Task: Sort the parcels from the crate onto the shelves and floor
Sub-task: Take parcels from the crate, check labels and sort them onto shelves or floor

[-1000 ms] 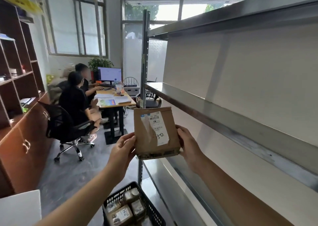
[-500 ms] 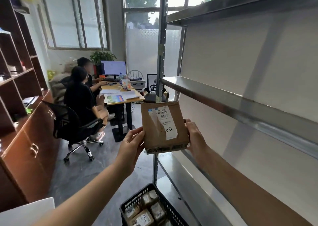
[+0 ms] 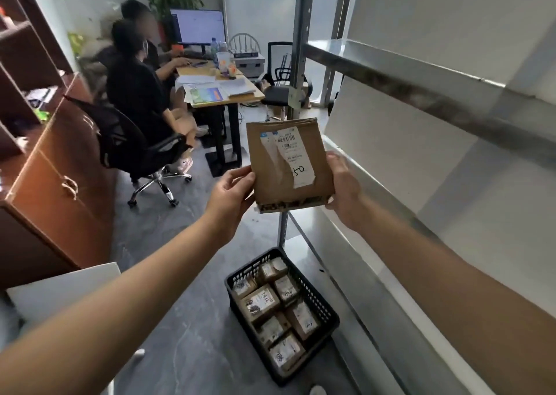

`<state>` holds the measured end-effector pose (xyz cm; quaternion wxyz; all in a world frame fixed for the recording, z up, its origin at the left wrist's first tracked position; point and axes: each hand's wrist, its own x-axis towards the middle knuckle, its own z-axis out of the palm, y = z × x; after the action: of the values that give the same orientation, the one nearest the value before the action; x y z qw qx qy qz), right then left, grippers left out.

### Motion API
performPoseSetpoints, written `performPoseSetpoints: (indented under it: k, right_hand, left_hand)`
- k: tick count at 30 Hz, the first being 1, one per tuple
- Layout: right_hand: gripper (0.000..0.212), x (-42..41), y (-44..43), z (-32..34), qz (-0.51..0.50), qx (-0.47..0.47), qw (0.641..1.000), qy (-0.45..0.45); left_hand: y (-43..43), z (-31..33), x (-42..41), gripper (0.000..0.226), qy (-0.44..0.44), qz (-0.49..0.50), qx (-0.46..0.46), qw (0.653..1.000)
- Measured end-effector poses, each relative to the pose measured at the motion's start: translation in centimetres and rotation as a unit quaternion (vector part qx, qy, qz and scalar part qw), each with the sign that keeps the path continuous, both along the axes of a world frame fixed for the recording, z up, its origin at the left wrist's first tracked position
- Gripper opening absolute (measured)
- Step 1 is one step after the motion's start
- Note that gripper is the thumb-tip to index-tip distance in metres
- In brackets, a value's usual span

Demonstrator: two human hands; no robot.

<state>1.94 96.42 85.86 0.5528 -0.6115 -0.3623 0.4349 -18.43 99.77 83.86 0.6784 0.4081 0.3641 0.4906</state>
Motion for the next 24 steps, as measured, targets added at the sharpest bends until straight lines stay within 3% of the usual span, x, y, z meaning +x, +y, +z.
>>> performPoseSetpoints:
  k: [8, 16, 22, 24]
  right_hand:
    - [0.026, 3.0, 6.0, -5.1, 0.045, -0.064, 0.996, 0.031]
    - [0.025, 8.2, 10.2, -13.0, 0.045, -0.123, 0.989, 0.065]
    - [0.029, 10.6, 11.8, -21.3, 0.074, -0.127, 0.989, 0.034]
    - [0.034, 11.1, 12.1, -25.4, 0.073, -0.129, 0.989, -0.013]
  left_hand:
    - [4.3, -4.9, 3.1, 0.012, 0.064, 0.059, -0.052, 0.995]
    - [8.6, -11.5, 8.6, 0.013, 0.122, 0.084, -0.122, 0.981]
    - [9.2, -18.1, 11.8, 0.017, 0.140, 0.096, -0.190, 0.967]
    - [9.2, -21.3, 12.1, 0.021, 0.135, 0.097, -0.217, 0.962]
